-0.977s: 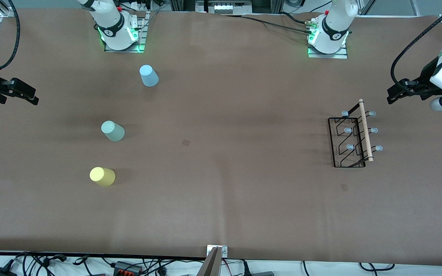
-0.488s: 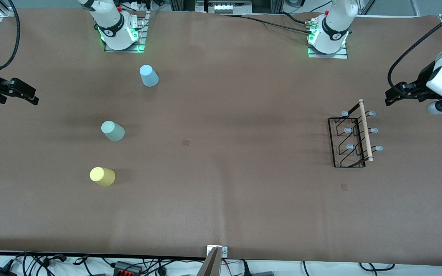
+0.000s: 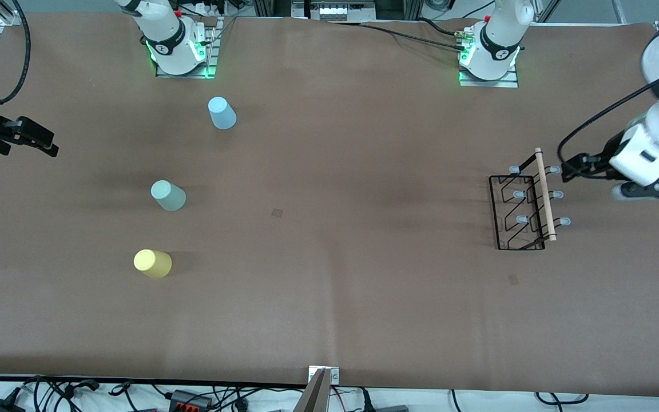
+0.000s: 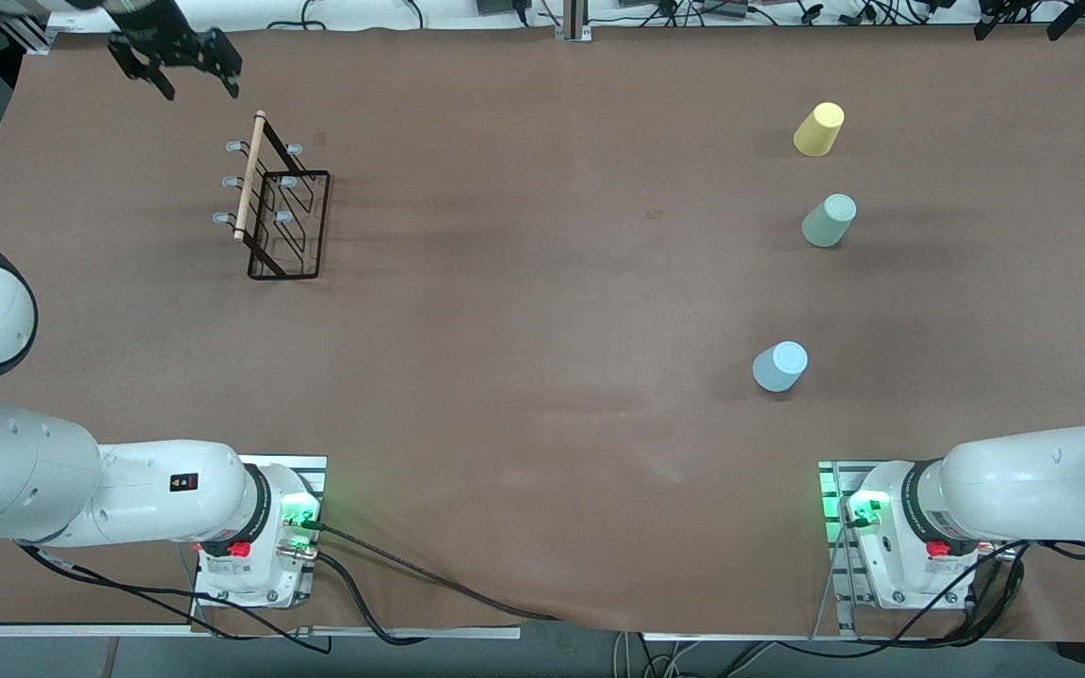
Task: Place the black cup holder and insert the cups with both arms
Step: 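Grasp the rack with the left gripper while the right gripper nears the cup, then carry the rack with the left gripper while the right gripper descends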
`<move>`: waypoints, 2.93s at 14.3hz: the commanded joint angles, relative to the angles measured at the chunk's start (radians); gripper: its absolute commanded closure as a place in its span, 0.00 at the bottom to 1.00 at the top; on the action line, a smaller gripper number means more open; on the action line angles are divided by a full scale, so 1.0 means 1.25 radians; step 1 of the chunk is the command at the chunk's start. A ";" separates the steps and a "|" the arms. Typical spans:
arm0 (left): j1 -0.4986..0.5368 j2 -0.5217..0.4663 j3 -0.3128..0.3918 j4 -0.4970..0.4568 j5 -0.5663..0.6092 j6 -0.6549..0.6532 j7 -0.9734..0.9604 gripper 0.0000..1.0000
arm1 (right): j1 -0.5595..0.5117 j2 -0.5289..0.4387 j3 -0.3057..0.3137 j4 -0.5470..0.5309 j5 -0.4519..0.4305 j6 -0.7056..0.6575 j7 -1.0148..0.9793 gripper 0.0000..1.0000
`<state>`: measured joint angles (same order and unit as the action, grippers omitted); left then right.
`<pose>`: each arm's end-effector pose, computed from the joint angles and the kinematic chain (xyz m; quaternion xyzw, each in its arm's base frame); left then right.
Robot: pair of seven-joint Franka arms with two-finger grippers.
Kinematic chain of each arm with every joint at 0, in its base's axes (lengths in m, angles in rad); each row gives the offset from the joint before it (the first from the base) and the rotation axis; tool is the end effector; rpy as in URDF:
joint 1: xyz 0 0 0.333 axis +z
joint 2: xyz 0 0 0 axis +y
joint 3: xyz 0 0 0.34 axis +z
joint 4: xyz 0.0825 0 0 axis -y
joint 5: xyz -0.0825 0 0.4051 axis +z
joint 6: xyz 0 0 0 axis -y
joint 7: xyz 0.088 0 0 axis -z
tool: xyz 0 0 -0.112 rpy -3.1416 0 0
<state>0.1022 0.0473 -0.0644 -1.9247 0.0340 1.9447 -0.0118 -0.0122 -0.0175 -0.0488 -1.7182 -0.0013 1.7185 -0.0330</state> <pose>0.5880 0.0252 0.4722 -0.9996 -0.0184 0.0138 0.0140 0.5778 -0.0356 0.5933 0.9999 -0.0139 0.0089 0.0006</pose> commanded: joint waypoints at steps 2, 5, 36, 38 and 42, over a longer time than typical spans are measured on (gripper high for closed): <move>0.013 -0.023 0.001 -0.129 -0.014 0.116 0.043 0.00 | -0.004 -0.007 0.002 -0.008 0.000 -0.005 -0.001 0.00; 0.013 -0.024 -0.002 -0.217 -0.014 0.209 0.043 0.00 | -0.001 0.018 0.006 -0.008 0.000 -0.016 -0.010 0.00; -0.025 0.077 -0.190 0.018 -0.060 -0.041 -0.101 0.99 | 0.114 0.294 0.008 -0.274 0.022 0.335 0.111 0.00; -0.028 0.129 -0.267 0.085 -0.077 -0.044 -0.179 0.99 | 0.113 0.305 0.008 -0.276 0.022 0.337 0.111 0.00; -0.118 0.243 -0.363 0.212 -0.077 -0.051 -0.385 1.00 | 0.114 0.324 0.007 -0.271 0.088 0.344 0.103 0.00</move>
<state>0.0183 0.2525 -0.4967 -1.7877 -0.0510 1.9254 -0.3981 0.1284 0.3785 -0.0378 -2.0539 0.0693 2.1299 0.0996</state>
